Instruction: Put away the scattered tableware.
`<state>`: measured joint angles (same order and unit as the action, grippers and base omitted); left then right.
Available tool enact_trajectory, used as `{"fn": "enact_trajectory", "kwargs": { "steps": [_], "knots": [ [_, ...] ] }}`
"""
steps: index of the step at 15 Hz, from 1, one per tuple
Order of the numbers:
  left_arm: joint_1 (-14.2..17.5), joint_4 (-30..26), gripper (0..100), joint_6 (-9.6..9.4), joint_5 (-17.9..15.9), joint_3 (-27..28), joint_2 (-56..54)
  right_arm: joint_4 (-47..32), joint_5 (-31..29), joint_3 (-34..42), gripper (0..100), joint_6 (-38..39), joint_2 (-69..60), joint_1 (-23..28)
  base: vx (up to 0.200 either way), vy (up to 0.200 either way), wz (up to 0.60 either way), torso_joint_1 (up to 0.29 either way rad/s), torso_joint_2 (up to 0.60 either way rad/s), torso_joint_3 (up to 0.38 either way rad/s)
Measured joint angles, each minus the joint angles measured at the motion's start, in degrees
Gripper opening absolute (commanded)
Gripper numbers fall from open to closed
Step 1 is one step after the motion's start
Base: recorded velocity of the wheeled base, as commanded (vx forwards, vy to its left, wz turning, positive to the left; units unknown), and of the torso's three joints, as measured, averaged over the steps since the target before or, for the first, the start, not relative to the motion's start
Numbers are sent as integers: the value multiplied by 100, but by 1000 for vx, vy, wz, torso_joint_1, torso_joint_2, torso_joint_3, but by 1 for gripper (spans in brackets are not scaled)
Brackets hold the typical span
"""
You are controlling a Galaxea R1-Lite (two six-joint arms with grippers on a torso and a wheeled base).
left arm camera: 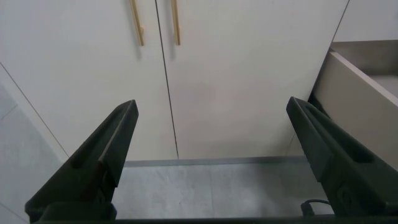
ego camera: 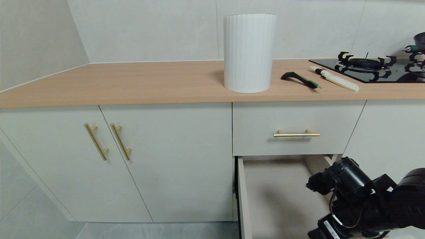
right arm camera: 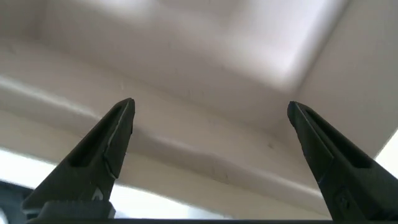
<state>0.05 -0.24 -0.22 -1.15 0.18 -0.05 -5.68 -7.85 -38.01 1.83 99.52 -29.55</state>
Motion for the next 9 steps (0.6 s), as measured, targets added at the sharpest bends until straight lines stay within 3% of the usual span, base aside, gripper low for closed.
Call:
{"fn": "enact_trajectory", "kwargs": {
  "steps": [3, 6, 9],
  "knots": [
    [0, -2, 100, 0, 2, 0, 0, -814, 5, -41, 100, -425, -245, -169, 0, 0, 0, 0, 0, 0],
    [2, -2, 100, 1, 2, 0, 0, -958, 5, -99, 100, -407, -352, -324, 0, 0, 0, 0, 0, 0],
    [2, 0, 100, 1, 2, 0, 0, -625, -5, -389, 100, 490, -411, -317, 0, 0, 0, 0, 0, 0]
  ]
}}
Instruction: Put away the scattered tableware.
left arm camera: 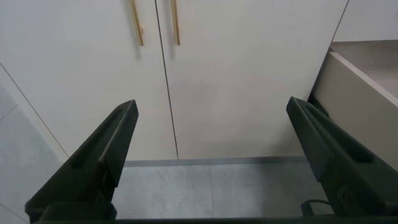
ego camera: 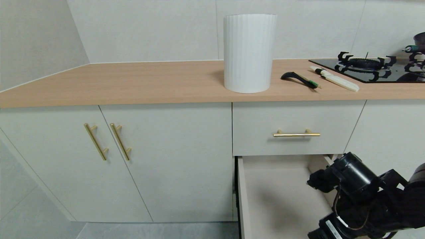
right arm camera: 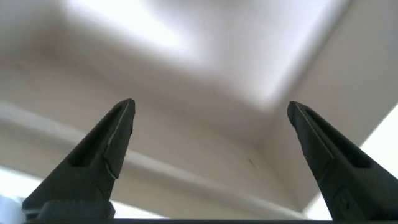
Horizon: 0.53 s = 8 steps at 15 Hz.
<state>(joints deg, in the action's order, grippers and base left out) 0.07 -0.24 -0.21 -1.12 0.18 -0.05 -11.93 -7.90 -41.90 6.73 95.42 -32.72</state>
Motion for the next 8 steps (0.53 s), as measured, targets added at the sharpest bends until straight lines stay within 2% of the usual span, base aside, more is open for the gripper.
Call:
{"fn": "enact_trajectory", "kwargs": {
  "steps": [2, 4, 5, 8],
  "knots": [
    [0, 2, 100, 2, 0, 0, 0, 143, 16, -160, 100, 293, -107, 9, 0, 0, 0, 0, 0, 0],
    [0, 0, 100, -1, -2, 0, 0, 226, 377, -280, 100, 497, -344, 135, 0, 0, 0, 0, 0, 0],
    [-2, 0, 100, -1, -2, 0, 0, 239, 591, -390, 100, 539, -496, 254, 0, 0, 0, 0, 0, 0],
    [2, 0, 100, 0, 0, 0, 0, 258, 667, -549, 100, 534, -794, 522, 0, 0, 0, 0, 0, 0]
  ]
}}
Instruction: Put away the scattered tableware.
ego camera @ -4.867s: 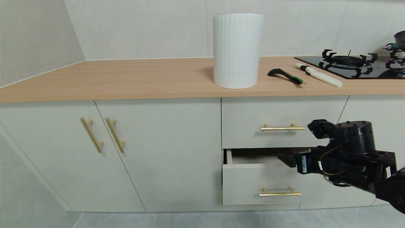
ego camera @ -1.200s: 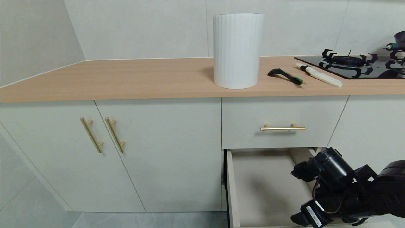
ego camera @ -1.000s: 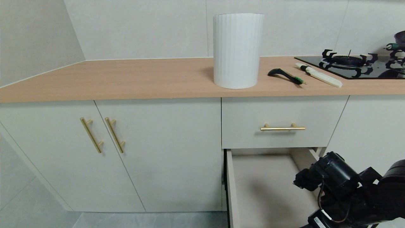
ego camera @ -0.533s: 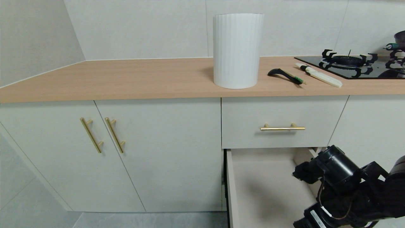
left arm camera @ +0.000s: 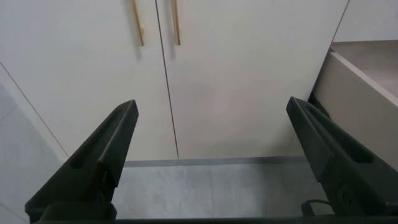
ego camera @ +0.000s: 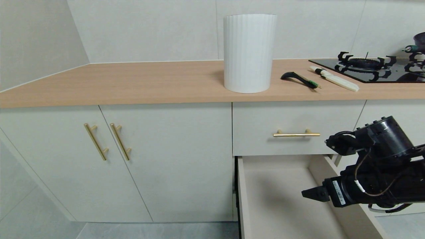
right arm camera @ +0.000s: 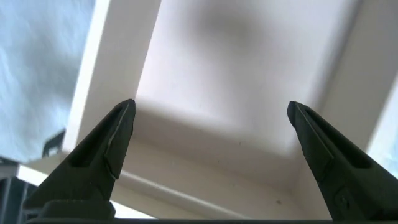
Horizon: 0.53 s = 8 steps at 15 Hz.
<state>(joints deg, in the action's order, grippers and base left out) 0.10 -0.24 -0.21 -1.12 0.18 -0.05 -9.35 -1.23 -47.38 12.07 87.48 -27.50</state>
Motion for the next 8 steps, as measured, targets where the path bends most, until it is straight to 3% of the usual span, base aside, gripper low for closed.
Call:
{"fn": "enact_trajectory", "kwargs": {
  "steps": [3, 8],
  "knots": [
    [-2, 0, 100, -1, -2, 0, 0, -6, -22, 20, 100, -158, -232, 57, 0, 0, 0, 7, -19, -9],
    [-2, -5, 100, 0, -2, -2, 0, 2, -33, 72, 100, -213, -388, 68, 0, 0, 0, 87, -290, -270]
  ]
}}
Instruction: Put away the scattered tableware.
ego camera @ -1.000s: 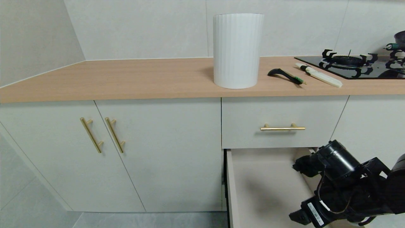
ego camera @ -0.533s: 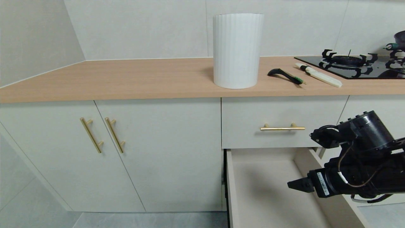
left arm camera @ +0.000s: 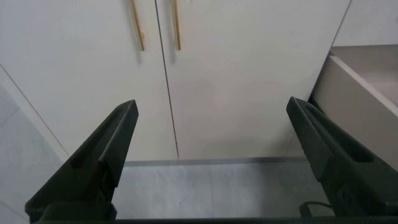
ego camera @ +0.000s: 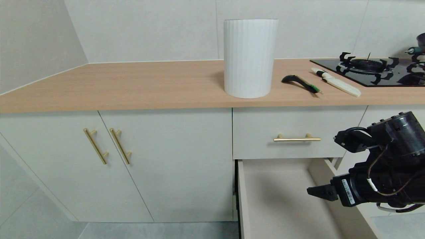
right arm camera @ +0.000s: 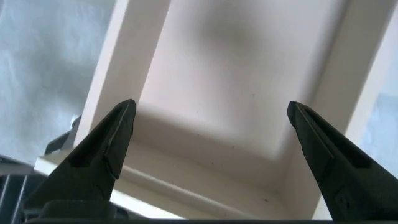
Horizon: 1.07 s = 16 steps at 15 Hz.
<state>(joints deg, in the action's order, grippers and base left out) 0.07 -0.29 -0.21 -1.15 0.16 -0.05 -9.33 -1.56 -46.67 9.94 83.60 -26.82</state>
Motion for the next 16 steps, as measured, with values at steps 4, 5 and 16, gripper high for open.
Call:
{"fn": "enact_trajectory", "kwargs": {
  "steps": [4, 5, 16],
  "knots": [
    [-2, 2, 100, 0, 2, 2, 0, 0, 0, 9, 100, -1, -26, -7, 0, 0, 0, 135, -516, -305],
    [0, 2, 100, -4, -2, 2, 0, -2, -2, 20, 100, -1, -30, -5, 0, 0, 0, 168, -481, -305],
    [0, 5, 100, 0, 0, 2, 0, 640, -577, -1642, 100, -562, 424, 380, 0, 0, 0, 70, -185, -116]
  ]
}}
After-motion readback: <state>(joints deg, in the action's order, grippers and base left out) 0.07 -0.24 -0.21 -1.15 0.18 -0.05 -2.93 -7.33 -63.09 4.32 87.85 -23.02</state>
